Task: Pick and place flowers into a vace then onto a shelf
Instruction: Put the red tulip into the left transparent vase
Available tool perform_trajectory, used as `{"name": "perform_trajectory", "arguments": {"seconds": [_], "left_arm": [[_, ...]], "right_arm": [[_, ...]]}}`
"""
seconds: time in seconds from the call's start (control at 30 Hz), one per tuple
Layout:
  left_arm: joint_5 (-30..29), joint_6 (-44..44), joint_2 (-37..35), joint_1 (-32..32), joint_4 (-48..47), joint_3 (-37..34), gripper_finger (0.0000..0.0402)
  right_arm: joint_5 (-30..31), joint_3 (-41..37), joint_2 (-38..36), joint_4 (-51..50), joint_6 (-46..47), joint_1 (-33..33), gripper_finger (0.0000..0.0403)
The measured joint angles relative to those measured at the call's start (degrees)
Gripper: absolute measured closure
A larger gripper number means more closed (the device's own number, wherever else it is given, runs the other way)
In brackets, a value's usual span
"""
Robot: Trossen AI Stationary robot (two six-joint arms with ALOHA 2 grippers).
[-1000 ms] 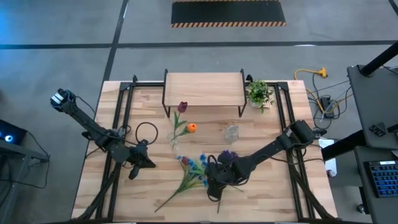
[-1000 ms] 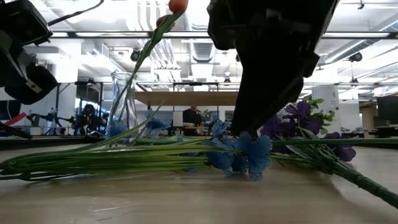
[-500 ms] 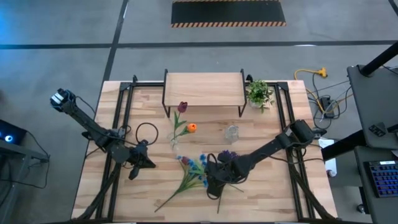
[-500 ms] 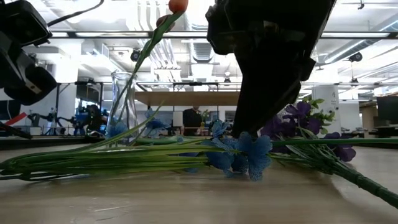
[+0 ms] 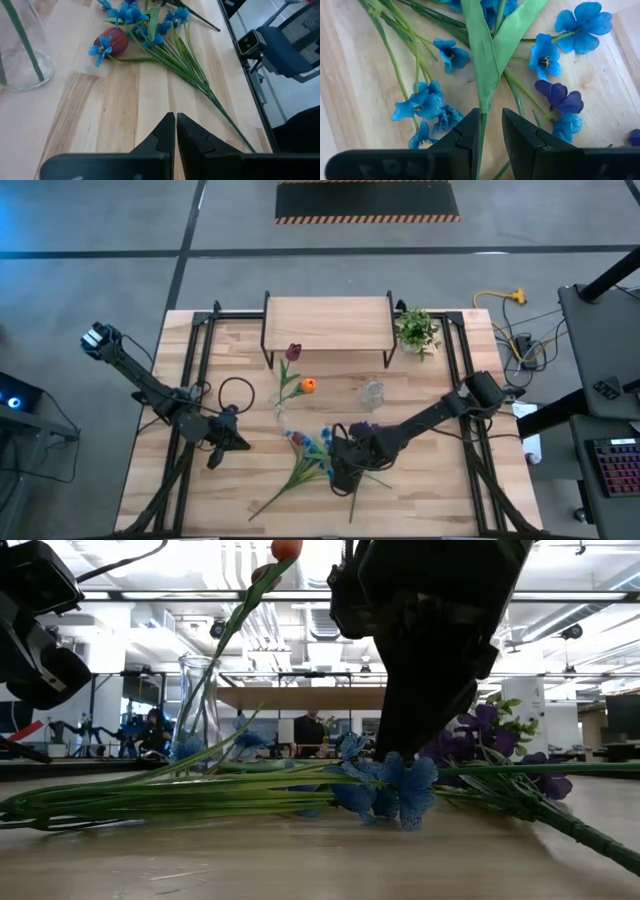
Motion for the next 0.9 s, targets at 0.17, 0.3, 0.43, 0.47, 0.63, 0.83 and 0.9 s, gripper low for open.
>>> {"name": "perform_trajectory", "arguments": {"seconds": [0.17, 0.3, 0.43, 0.47, 0.63, 0.83, 0.9], "left_arm": [[-0.02, 0.00, 0.05, 0.00, 0.02, 0.00, 0.0402], [-0.02, 0.00, 0.04, 0.00, 0.02, 0.00, 0.0402], [-0.04, 0.00, 0.14, 0.00, 0.00, 0.00, 0.0402], [-0.04, 0.01, 0.23, 0.00, 0.01, 0.00, 0.0402], [-0.05, 0.00, 0.59, 0.00, 0.04, 0.00, 0.0402], [-0.09, 0.00, 0.66, -0.02, 0.00, 0.00, 0.0402], [-0.09, 0.00, 0.63, -0.02, 0.04, 0.00, 0.0402]], "right_arm": [[-0.54, -0.15, 0.00, 0.21, -0.68, -0.12, 0.0326], [-0.77, -0.17, 0.00, 0.91, -1.24, -0.10, 0.0330], [-1.68, -0.28, 0.00, 2.29, -2.48, -0.16, 0.0328], [-1.68, -0.43, 0.00, 2.22, -2.47, -0.19, 0.0327], [-1.72, -0.59, 0.63, 1.96, -1.52, -0.49, 0.0324], [-1.71, -0.55, 0.79, 2.03, -1.10, -0.44, 0.0339], [-1.63, -0.55, 0.74, 2.05, -1.07, -0.52, 0.0352]]}}
